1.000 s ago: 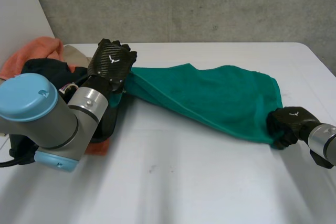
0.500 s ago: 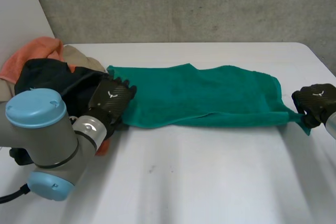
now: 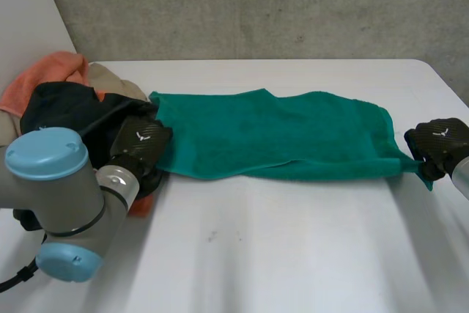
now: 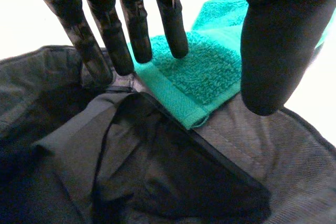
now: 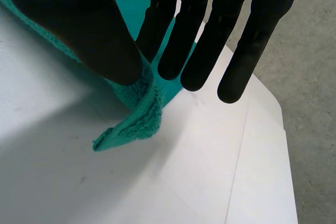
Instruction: Fold the laundry.
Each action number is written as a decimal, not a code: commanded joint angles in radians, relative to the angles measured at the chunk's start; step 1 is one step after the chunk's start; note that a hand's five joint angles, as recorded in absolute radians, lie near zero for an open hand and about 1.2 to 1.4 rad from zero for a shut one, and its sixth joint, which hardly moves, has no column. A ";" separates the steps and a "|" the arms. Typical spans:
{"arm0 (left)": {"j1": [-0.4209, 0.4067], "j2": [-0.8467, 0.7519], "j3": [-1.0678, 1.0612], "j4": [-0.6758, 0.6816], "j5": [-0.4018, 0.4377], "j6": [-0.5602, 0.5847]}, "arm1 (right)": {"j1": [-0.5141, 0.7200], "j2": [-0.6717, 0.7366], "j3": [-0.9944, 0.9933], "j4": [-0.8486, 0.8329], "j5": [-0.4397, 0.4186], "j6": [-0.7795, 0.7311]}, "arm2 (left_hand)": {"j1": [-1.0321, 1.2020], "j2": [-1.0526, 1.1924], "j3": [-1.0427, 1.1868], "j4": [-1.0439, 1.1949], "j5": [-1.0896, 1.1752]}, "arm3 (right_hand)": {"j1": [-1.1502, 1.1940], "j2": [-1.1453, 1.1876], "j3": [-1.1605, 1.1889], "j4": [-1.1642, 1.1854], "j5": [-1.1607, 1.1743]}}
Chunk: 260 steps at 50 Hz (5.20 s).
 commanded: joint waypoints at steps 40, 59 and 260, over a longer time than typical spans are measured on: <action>-0.140 -0.104 0.110 -0.120 0.161 -0.061 | -0.041 -0.190 0.000 0.193 -0.075 -0.088 | -0.117 -0.107 -0.104 -0.108 -0.109 | 0.262 0.222 0.206 0.200 0.236; -0.140 -0.298 0.325 -0.072 0.134 -0.055 | -0.040 -0.169 0.046 0.139 -0.076 -0.091 | 0.141 0.151 0.154 0.151 0.150 | 0.262 0.222 0.206 0.200 0.236; -0.016 -0.402 0.467 -0.118 0.155 0.113 | -0.040 0.092 -0.024 -0.161 0.037 -0.105 | 0.558 0.568 0.570 0.567 0.566 | 0.262 0.222 0.206 0.200 0.236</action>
